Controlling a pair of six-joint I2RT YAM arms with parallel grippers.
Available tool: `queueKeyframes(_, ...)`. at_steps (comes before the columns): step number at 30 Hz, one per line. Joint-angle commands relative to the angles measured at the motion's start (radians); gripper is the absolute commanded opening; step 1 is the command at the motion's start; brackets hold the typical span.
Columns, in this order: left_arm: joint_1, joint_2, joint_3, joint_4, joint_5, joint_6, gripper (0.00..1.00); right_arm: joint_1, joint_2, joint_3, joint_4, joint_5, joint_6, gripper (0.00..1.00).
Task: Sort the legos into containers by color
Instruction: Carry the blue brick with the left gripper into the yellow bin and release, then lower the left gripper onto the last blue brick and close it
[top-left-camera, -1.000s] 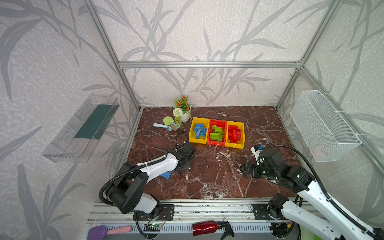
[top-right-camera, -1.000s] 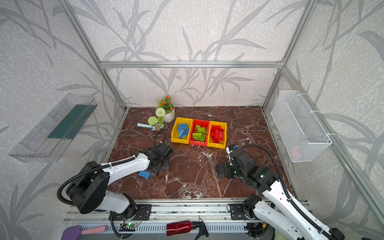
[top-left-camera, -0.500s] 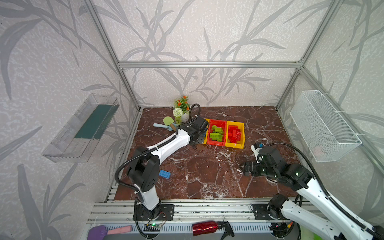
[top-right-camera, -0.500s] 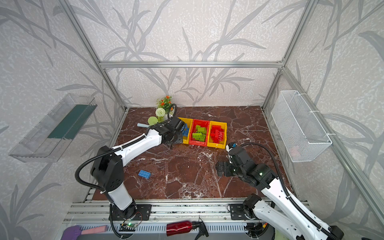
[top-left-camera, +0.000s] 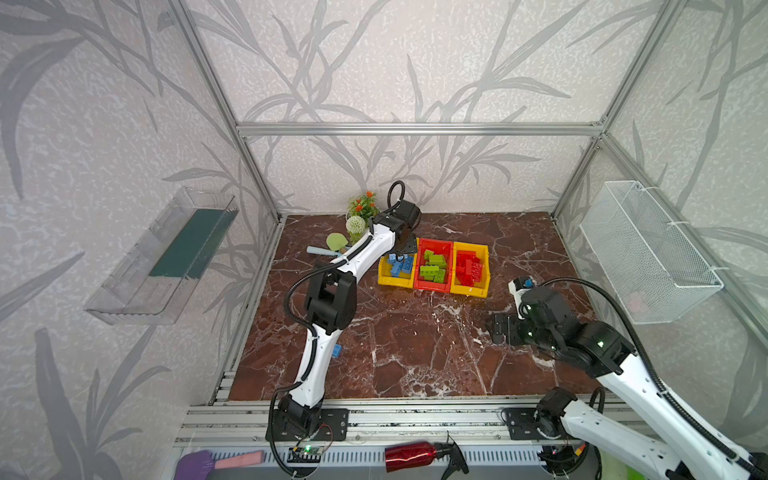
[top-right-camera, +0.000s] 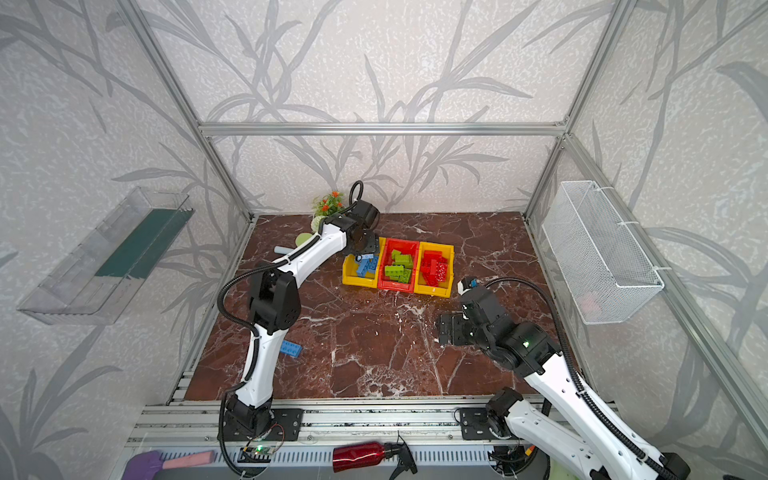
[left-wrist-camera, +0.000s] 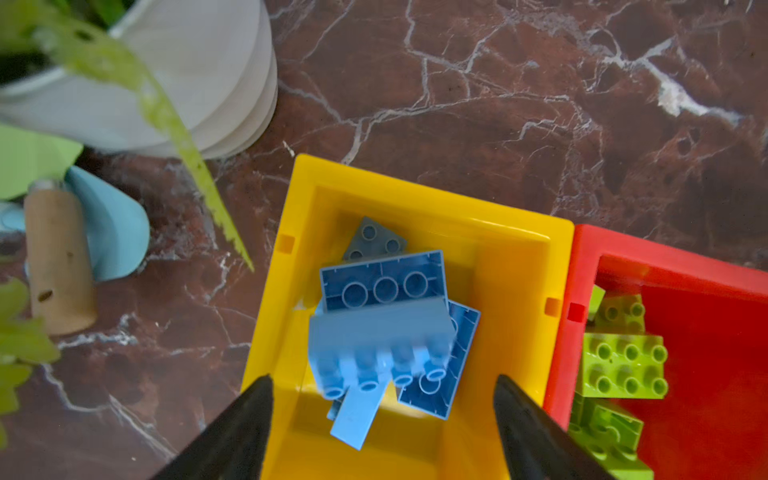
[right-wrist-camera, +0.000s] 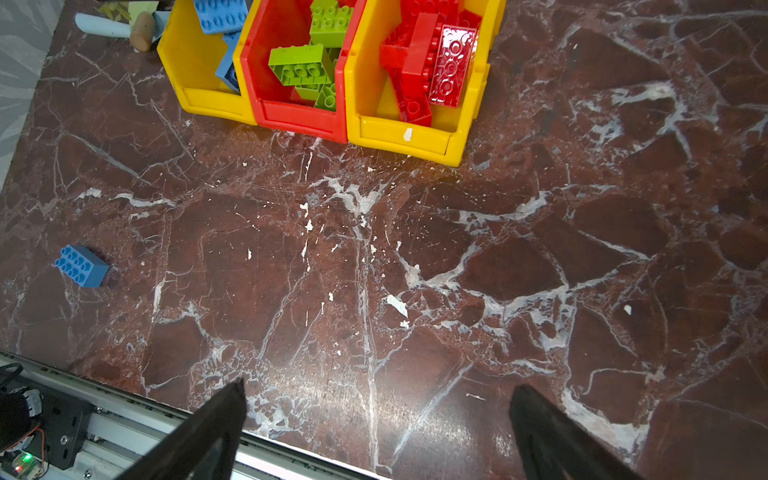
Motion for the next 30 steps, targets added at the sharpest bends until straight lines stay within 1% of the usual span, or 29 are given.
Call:
queueKeyframes(1,-0.011,-0.019,0.036,-0.065,0.036,0.013,0.90,-0.009,0.011,0.027,-0.023,0.023,-0.023,0.99)
queueKeyframes(3,-0.015,-0.064,-0.011,-0.048,0.045,0.006,0.91,-0.008,0.016,0.024,-0.016,0.014,-0.025,0.99)
queueKeyframes(5,-0.023,-0.135,-0.091,-0.025,0.047,-0.003,0.91,-0.009,0.014,0.017,-0.004,-0.003,-0.025,0.99)
queueKeyframes(7,-0.031,-0.217,-0.196,0.003,0.043,-0.019,0.91,-0.009,0.005,0.007,0.010,-0.022,-0.022,0.99)
queueKeyframes(10,-0.041,-0.378,-0.405,0.041,0.001,-0.065,0.91,-0.009,-0.006,-0.008,0.032,-0.055,-0.019,0.99)
queueKeyframes(13,-0.047,-0.571,-0.633,0.051,-0.072,-0.143,0.91,-0.007,-0.014,-0.029,0.061,-0.091,-0.018,0.99)
queueKeyframes(15,-0.047,-0.708,-0.806,0.045,-0.119,-0.214,0.91,-0.005,-0.009,-0.044,0.083,-0.119,-0.020,0.99)
queueKeyframes(17,-0.048,-0.829,-0.948,0.019,-0.157,-0.289,0.91,-0.005,-0.003,-0.056,0.102,-0.145,-0.021,0.99)
queueKeyframes(20,-0.048,-1.003,-1.135,-0.028,-0.183,-0.408,0.91,-0.002,0.000,-0.077,0.125,-0.182,-0.020,0.99)
queueKeyframes(25,-0.047,-1.252,-1.368,-0.031,-0.161,-0.529,0.91,0.003,-0.015,-0.100,0.137,-0.216,-0.016,0.99)
queueKeyframes(30,-0.044,-1.405,-1.521,-0.017,-0.182,-0.633,0.91,0.007,-0.048,-0.105,0.111,-0.230,-0.014,0.99)
